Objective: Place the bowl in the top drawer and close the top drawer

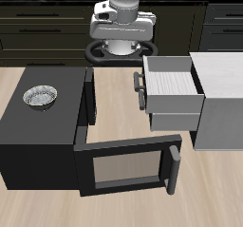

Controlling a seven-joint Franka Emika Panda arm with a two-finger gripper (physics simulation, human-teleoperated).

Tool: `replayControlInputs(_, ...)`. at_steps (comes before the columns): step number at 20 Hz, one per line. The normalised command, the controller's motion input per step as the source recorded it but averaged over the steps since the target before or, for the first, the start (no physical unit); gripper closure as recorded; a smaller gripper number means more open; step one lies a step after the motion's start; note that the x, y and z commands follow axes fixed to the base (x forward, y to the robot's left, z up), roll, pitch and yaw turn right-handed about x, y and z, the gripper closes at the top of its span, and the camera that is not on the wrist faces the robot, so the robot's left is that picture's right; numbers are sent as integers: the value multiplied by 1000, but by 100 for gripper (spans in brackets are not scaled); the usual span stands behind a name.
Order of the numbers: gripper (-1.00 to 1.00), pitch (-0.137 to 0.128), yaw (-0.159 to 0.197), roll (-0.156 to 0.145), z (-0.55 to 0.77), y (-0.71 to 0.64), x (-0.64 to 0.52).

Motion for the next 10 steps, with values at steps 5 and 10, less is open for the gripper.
replayControlInputs(5, -100, 11, 4, 10, 201, -244, 110)
replayControlInputs(10, -100, 31, -3, 23, 151, -239, 209)
